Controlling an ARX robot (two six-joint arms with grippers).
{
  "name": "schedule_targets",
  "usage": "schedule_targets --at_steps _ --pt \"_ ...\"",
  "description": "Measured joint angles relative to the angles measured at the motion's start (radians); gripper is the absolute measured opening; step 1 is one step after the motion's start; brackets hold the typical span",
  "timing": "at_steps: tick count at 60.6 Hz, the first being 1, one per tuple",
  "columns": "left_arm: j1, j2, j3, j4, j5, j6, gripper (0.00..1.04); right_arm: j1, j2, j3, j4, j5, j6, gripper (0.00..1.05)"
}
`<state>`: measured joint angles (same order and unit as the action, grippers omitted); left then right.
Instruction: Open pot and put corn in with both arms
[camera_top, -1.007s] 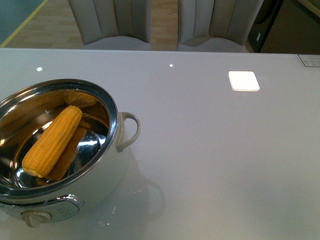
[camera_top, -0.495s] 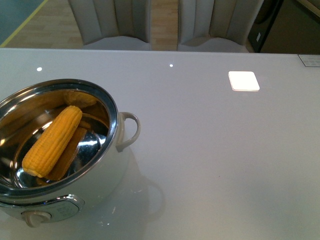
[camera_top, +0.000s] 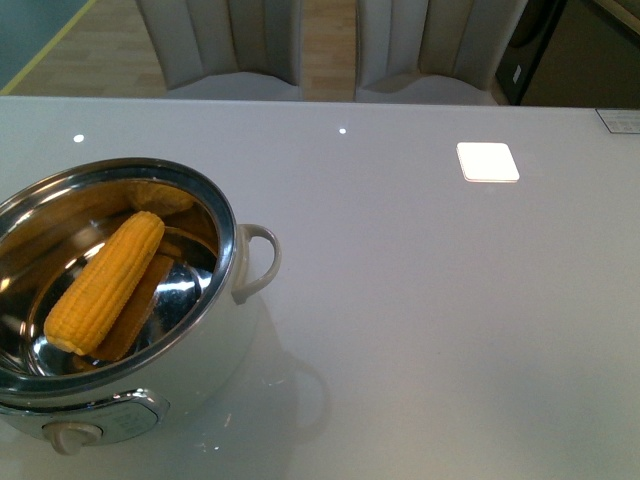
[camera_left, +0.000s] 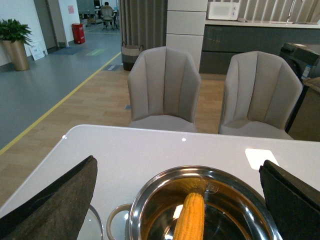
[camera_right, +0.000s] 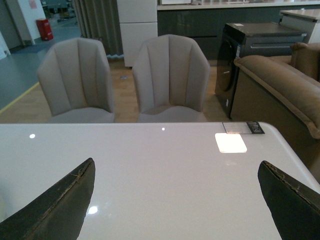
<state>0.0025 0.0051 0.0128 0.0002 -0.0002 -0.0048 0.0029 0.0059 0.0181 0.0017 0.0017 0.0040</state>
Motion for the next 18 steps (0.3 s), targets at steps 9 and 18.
schedule_targets --at_steps 9,18 --pt "0.0 0.0 0.0 0.0 0.0 0.0 0.98 0.0 0.0 0.0 0.0 0.0 0.0 0.96" --pt "0.0 0.0 0.0 0.0 0.0 0.0 0.98 0.0 0.0 0.0 0.0 0.0 0.0 0.96"
